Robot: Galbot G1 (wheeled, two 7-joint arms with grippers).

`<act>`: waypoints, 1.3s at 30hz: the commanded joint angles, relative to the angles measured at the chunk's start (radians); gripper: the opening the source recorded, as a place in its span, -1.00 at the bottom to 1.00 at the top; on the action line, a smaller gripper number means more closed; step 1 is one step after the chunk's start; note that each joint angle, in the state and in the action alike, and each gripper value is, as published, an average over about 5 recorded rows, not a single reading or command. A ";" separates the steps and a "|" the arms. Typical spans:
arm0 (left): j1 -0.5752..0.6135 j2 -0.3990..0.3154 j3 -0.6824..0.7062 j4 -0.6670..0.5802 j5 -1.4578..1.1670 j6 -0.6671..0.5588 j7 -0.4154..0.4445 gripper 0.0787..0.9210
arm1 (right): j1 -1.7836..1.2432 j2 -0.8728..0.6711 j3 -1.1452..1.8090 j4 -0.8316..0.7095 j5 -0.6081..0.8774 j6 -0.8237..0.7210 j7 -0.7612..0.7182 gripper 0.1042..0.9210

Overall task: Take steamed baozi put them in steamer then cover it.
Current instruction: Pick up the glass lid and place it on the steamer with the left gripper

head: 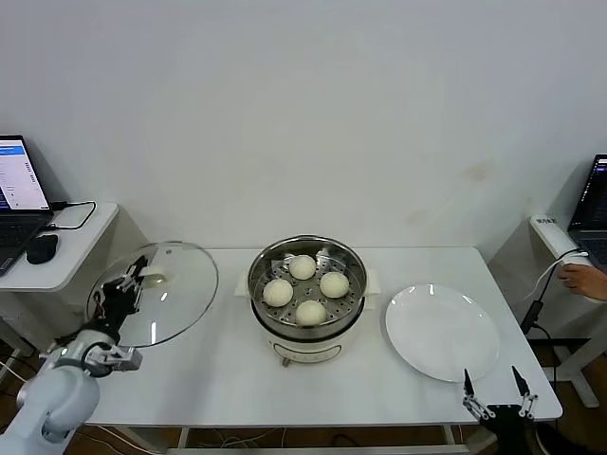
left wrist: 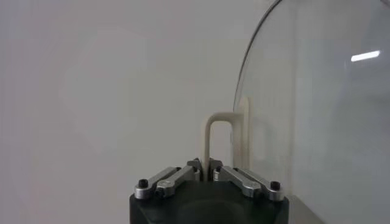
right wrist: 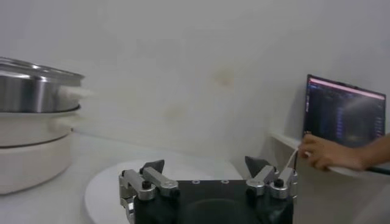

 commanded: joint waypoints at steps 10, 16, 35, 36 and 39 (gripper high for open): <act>-0.493 -0.094 0.573 -0.085 0.088 0.326 0.203 -0.84 | 0.057 0.080 -0.109 -0.009 -0.140 -0.032 0.023 0.76; -0.556 -0.233 0.646 -0.023 0.196 0.362 0.267 -0.84 | 0.072 0.083 -0.118 -0.022 -0.179 -0.033 0.038 0.76; -0.557 -0.494 0.700 0.109 0.494 0.345 0.323 -0.84 | 0.068 0.083 -0.142 -0.029 -0.174 -0.032 0.037 0.76; -0.556 -0.501 0.700 0.118 0.499 0.344 0.322 -0.84 | 0.067 0.083 -0.144 -0.029 -0.173 -0.032 0.036 0.76; -0.552 -0.519 0.697 0.146 0.516 0.337 0.315 -0.84 | 0.067 0.083 -0.145 -0.029 -0.166 -0.032 0.033 0.76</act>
